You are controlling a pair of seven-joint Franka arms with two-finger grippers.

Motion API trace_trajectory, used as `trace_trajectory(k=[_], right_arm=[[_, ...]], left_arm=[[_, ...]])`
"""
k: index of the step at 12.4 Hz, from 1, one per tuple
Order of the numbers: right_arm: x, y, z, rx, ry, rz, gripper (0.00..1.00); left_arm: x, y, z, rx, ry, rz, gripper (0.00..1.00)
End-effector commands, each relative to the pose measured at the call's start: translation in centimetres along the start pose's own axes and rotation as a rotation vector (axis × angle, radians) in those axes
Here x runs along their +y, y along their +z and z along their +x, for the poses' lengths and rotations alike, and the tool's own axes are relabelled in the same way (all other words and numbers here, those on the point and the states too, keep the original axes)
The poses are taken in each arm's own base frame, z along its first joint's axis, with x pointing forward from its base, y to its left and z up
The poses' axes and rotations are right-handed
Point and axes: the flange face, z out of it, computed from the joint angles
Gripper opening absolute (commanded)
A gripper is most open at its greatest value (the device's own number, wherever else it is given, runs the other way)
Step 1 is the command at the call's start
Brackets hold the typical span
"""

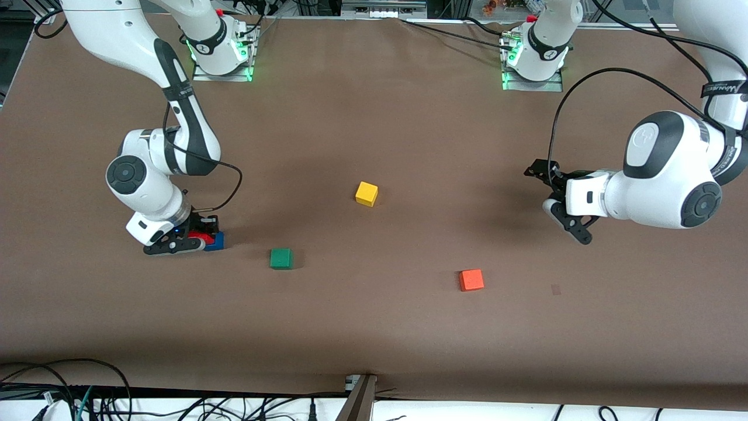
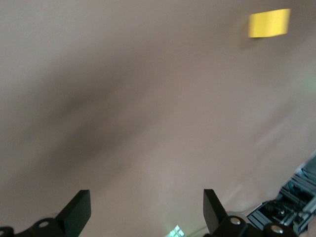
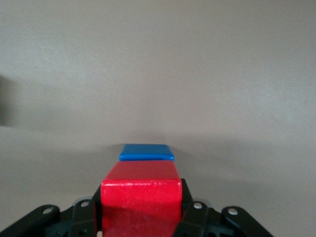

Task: Pass red block to right arm, stack on blue

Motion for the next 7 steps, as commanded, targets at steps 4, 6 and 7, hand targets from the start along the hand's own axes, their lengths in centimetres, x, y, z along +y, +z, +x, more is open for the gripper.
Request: trace_trajectory(k=[4, 6, 7], right_arm=[[-0.2, -0.6, -0.8, 0.014, 0.006, -0.005, 0.00], [-0.2, -0.4, -1.0, 0.011, 0.006, -0.005, 0.00], [-0.2, -0.3, -1.0, 0.009, 0.006, -0.005, 0.00]], left_arm=[[-0.6, -2.0, -1.8, -0.005, -0.452, 0.231, 1.00], [-1.0, -6.1, -1.9, 0.080, -0.456, 0.254, 1.00], [-1.4, -8.9, -2.4, 0.133, -0.474, 0.248, 1.00]])
